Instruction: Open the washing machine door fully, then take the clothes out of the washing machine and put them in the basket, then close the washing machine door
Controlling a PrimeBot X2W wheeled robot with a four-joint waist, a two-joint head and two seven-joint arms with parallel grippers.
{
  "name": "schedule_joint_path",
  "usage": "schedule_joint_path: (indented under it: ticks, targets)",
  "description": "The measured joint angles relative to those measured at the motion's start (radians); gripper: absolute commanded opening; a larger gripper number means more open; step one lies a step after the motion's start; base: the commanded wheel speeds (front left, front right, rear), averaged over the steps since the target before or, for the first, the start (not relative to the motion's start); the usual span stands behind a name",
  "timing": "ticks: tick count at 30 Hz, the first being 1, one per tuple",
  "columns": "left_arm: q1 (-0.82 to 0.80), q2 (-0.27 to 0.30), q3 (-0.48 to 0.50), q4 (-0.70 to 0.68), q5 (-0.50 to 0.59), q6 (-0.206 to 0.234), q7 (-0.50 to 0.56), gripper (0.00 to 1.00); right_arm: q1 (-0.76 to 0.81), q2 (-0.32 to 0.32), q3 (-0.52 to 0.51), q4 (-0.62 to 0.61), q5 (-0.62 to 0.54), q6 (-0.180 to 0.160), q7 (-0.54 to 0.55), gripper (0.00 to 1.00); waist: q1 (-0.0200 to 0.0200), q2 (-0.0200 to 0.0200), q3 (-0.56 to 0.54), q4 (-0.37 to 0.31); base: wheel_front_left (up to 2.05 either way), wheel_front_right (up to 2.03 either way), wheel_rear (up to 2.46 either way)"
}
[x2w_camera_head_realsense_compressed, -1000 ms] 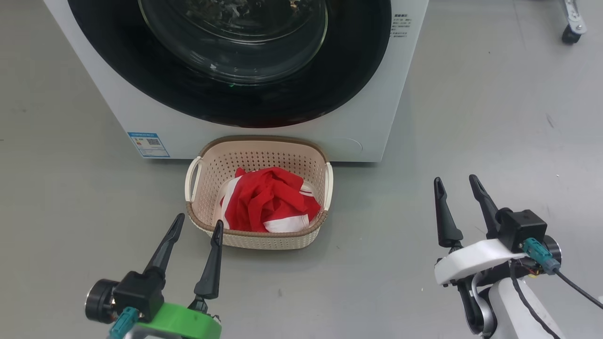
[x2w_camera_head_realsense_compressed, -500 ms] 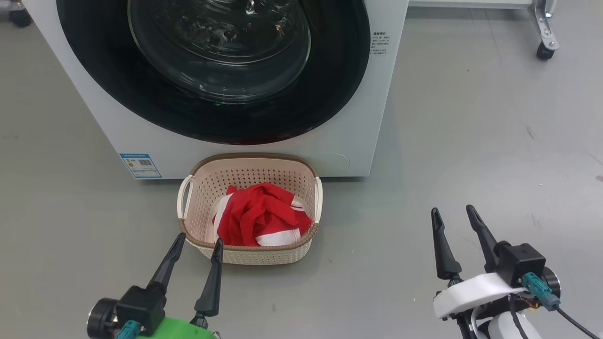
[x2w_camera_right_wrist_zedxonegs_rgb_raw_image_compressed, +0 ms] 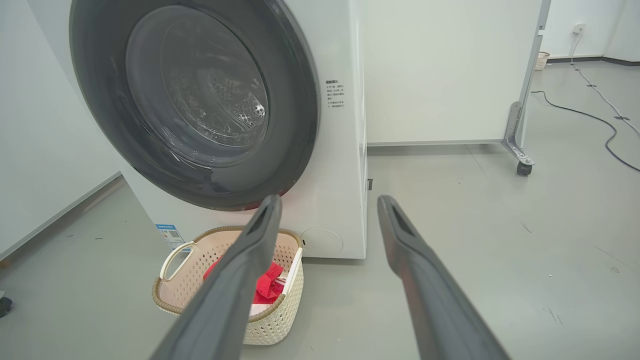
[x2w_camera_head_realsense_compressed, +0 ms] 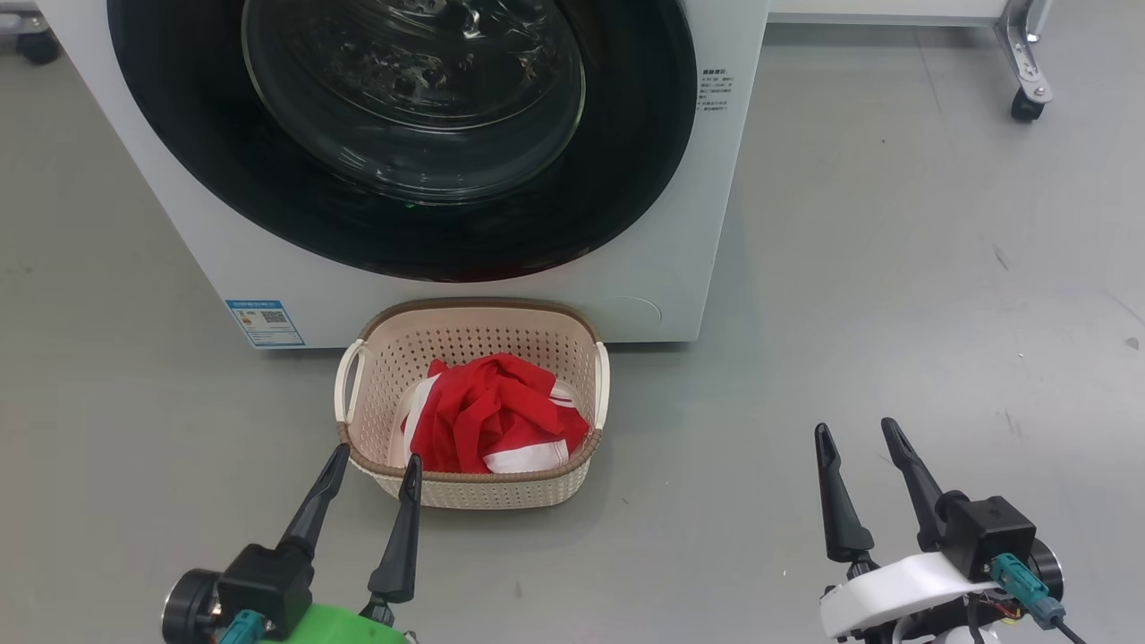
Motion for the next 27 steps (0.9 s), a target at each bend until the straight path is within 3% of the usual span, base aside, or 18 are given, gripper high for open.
schedule_joint_path:
  ticks: [27]
  targets:
    - [0.015,0.001,0.002,-0.028,-0.006,0.01,0.017,1.0,0.051,0.001,-0.013,-0.068,-0.007,-0.026,0.0,1.0,0.0,0.0,-0.004,0.002,0.0,0.0,0.0]
